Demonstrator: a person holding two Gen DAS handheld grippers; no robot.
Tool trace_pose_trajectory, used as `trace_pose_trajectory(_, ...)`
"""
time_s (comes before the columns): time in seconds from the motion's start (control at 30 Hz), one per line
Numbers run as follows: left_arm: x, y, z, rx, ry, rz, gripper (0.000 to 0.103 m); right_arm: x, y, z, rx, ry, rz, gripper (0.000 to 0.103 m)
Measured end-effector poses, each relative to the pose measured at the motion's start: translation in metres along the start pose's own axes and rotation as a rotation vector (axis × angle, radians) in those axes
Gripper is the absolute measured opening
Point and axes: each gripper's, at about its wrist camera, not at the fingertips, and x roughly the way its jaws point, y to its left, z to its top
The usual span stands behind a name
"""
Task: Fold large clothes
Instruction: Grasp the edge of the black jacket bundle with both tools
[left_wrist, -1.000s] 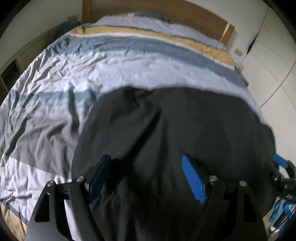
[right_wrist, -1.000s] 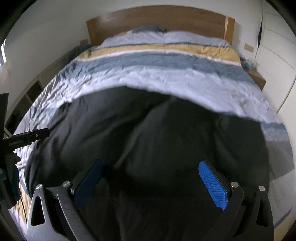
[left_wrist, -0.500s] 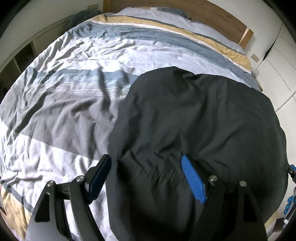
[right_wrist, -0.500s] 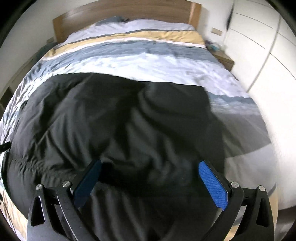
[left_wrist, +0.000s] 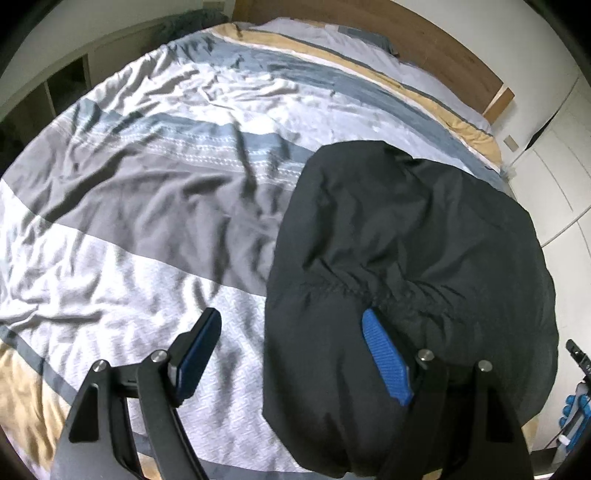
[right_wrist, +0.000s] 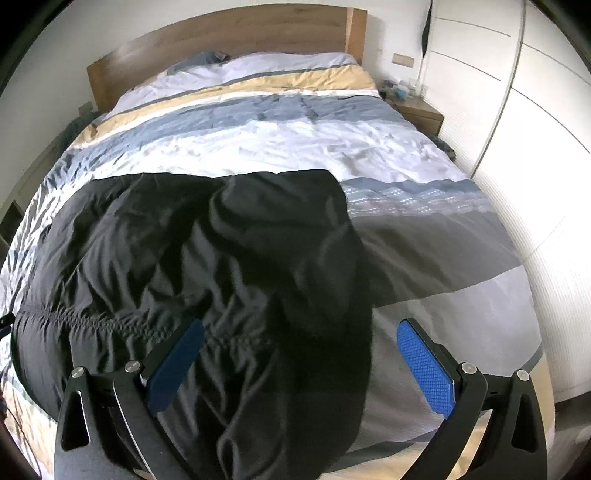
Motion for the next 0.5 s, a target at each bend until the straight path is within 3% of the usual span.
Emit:
trace_pose_trajectory(0.27,-0.007,-0.012,-0.003,0.081,-0.063,0.071,0.078,0.012,-0.018,-0.011,0.018,0.049,0.053,0.102)
trace_pose_trajectory(0.5,-0.002,-0.015,0.002,0.107,-0.069,0.071,0.078,0.031,-0.022,-0.016,0.047,0.109,0.148,0.102)
